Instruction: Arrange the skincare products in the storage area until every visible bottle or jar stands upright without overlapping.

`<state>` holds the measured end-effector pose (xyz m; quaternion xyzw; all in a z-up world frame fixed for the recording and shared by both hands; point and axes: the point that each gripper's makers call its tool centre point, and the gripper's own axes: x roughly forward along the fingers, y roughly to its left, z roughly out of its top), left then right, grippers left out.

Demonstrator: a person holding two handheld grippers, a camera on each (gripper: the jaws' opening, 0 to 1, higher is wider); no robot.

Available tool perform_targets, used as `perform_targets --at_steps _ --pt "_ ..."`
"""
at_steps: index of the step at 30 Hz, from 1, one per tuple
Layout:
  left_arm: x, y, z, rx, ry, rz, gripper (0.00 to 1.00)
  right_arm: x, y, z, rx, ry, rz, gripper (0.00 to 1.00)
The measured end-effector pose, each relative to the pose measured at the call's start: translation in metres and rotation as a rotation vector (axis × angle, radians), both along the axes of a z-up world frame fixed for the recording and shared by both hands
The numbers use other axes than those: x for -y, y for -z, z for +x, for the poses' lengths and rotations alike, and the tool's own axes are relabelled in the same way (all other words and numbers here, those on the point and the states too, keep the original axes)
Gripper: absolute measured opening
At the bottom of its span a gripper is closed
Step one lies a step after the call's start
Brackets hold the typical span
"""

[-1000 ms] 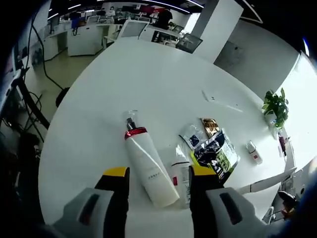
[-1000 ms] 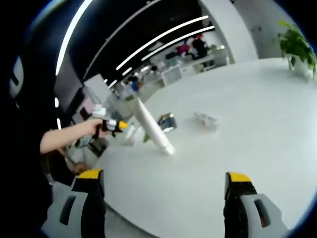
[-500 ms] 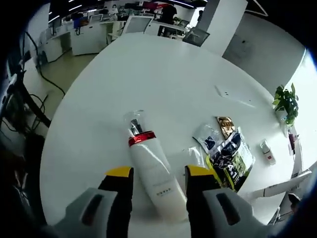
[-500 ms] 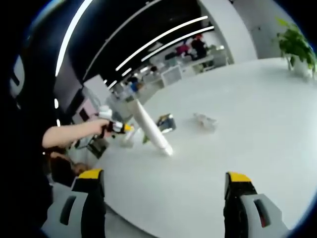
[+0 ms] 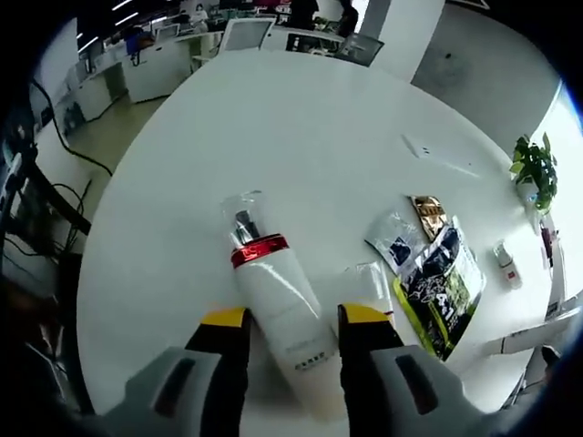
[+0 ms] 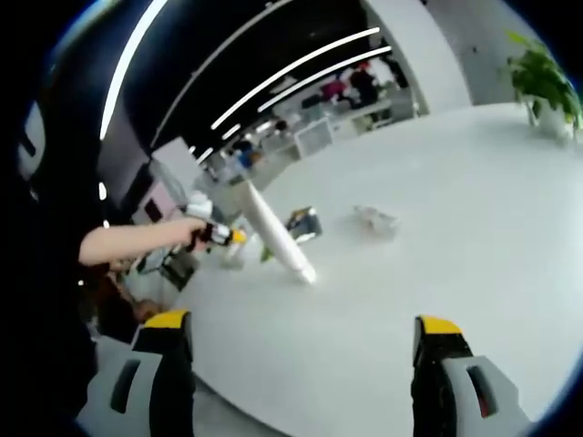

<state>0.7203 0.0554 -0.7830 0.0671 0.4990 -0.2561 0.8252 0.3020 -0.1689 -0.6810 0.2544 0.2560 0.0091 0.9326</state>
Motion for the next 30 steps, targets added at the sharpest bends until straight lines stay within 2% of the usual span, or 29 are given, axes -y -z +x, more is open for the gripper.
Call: perform_targets --at_steps 11,18,26,30 --pt "-0.0004 0.0023 0.0019 -0.016 -0.013 0.017 0.34 -0.0051 0.0002 0.0008 -0.004 -0.003 0.005 0.99" --pt "0.0010 0.0005 0.0035 0.017 -0.008 0.034 0.33 -0.0033 -0.0001 0.0010 -0.004 -0.002 0.004 0.99" --pt "0.0020 0.0002 0.0032 0.001 0.006 0.021 0.27 -0.0021 0.0002 0.0003 -0.004 0.001 0.004 0.99" --pt "-0.0016 -0.0007 0.0047 0.028 0.010 0.047 0.26 -0.0017 -0.0003 0.0003 -0.003 -0.001 0.001 0.99"
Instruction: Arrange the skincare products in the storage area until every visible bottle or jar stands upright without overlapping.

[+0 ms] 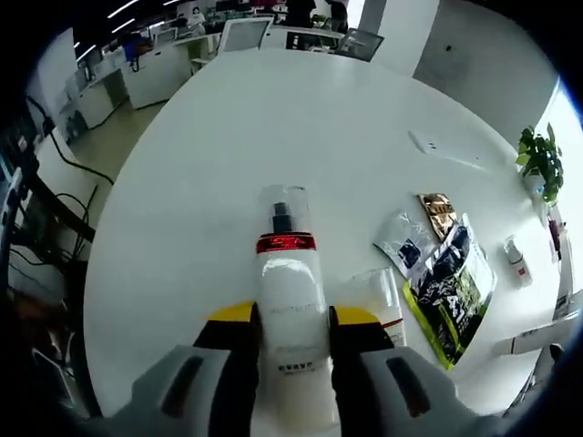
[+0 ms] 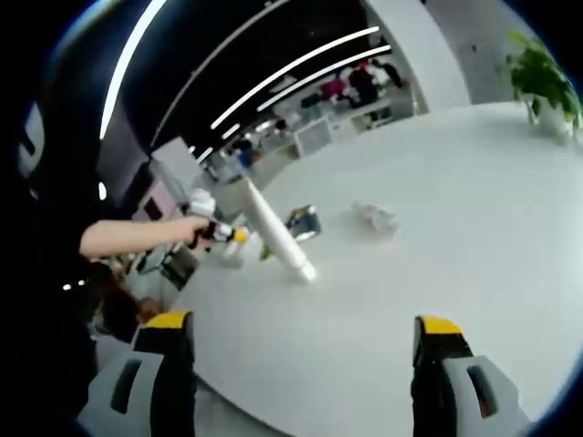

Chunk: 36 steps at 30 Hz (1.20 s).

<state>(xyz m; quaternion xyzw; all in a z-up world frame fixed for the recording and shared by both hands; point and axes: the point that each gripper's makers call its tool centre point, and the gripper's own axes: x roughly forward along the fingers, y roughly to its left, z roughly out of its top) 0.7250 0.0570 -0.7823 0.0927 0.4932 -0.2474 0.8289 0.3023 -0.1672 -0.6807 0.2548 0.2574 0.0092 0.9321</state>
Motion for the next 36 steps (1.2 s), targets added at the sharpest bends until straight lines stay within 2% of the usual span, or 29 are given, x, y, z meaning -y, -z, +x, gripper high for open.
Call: perform_targets --at_steps 15,22,29,32,36 --pt "-0.001 -0.001 -0.005 -0.040 -0.017 -0.060 0.24 -0.001 -0.003 0.004 0.012 -0.008 0.004 0.99" --pt "-0.004 -0.009 -0.009 -0.016 -0.034 -0.105 0.23 -0.003 -0.006 0.005 0.019 -0.019 0.002 0.99" --pt "0.001 -0.044 -0.009 0.069 -0.011 -0.193 0.23 -0.005 -0.020 0.015 0.052 -0.037 -0.004 0.99" --pt "0.003 -0.061 -0.008 0.128 0.008 -0.220 0.23 -0.008 -0.031 0.023 0.077 -0.049 -0.008 0.99" --pt "0.009 -0.091 -0.011 0.212 0.028 -0.308 0.23 -0.012 -0.047 0.034 0.115 -0.071 -0.022 0.99"
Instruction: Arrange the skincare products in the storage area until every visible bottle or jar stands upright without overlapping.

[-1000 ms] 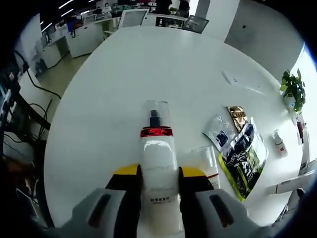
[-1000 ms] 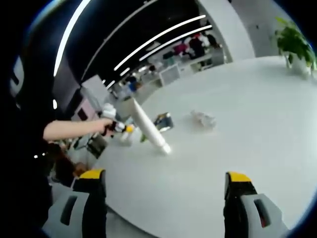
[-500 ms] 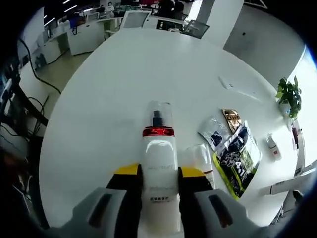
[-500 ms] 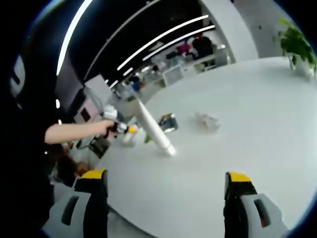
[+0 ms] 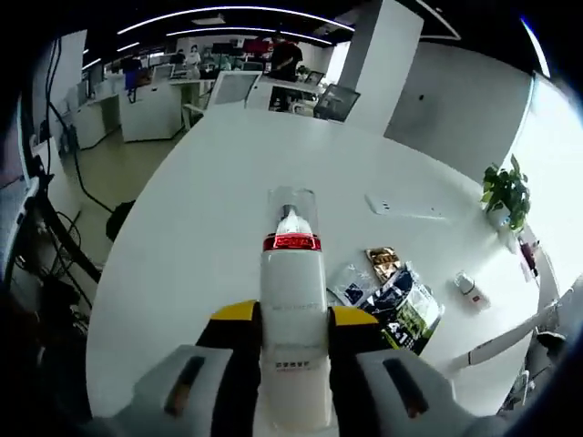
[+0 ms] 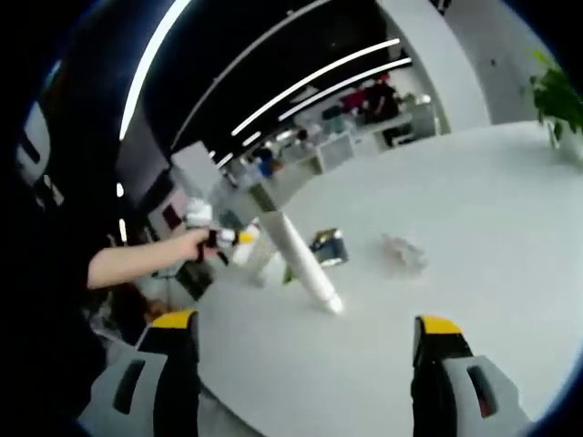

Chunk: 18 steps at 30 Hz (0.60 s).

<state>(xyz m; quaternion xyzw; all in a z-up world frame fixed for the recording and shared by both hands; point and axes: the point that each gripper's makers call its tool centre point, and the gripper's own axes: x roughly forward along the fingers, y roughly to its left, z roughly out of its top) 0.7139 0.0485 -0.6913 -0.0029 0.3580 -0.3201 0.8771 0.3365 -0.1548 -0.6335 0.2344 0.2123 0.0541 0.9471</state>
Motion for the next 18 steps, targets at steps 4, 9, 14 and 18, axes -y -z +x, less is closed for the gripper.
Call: perform_targets --at_steps 4,9,14,18 --pt "0.004 -0.026 -0.008 0.074 0.031 -0.029 0.23 -0.007 -0.027 0.017 0.066 -0.022 -0.006 0.99" --pt "0.008 -0.052 -0.022 0.109 0.052 -0.073 0.23 -0.019 -0.067 0.047 0.167 -0.060 0.006 0.99" --pt "0.011 -0.075 -0.036 0.152 0.066 -0.107 0.23 -0.036 -0.103 0.076 0.233 -0.136 -0.034 0.99" --pt "0.014 -0.089 -0.045 0.185 0.088 -0.122 0.23 -0.054 -0.130 0.104 0.258 -0.219 -0.071 0.99"
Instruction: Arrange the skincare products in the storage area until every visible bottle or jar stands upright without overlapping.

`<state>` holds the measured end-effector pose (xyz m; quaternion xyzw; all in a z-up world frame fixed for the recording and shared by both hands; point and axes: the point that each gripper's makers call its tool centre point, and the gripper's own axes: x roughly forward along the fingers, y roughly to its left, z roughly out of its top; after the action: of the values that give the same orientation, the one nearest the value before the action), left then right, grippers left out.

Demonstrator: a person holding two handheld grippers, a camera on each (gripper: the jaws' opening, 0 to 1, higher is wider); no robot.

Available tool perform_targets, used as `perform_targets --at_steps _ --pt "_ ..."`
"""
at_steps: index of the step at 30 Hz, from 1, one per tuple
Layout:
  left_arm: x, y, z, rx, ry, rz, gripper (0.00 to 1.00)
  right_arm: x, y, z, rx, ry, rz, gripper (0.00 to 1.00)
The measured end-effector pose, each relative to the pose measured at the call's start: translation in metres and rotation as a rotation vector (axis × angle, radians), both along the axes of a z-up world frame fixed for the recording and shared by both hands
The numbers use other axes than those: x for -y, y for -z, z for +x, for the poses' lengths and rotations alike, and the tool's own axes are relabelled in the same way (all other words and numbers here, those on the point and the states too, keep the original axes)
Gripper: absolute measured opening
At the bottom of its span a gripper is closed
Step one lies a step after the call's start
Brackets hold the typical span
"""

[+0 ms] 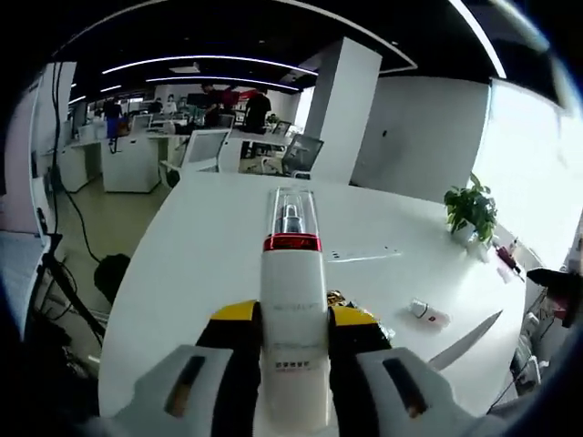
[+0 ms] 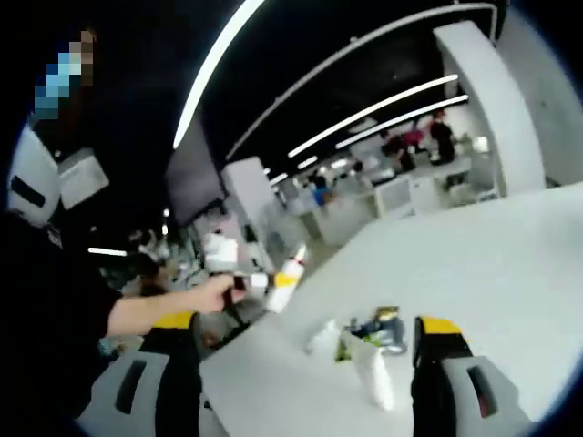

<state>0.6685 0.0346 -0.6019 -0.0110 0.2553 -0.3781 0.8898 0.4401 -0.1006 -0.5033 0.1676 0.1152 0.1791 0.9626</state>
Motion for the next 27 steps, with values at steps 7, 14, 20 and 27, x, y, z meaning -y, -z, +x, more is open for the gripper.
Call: perform_targets --at_steps 7,14,20,27 --pt "0.010 -0.039 -0.026 0.057 0.041 -0.078 0.23 -0.032 -0.025 0.045 0.048 -0.097 0.099 0.99" --pt "0.017 -0.078 -0.050 0.109 0.086 -0.142 0.23 -0.052 -0.041 0.086 0.057 -0.141 0.222 0.94" --pt "0.023 -0.097 -0.071 0.116 0.134 -0.178 0.23 -0.065 -0.027 0.120 -0.042 -0.172 0.214 0.82" --pt "0.032 -0.105 -0.091 0.148 0.173 -0.175 0.23 -0.079 -0.022 0.143 -0.149 -0.186 0.265 0.77"
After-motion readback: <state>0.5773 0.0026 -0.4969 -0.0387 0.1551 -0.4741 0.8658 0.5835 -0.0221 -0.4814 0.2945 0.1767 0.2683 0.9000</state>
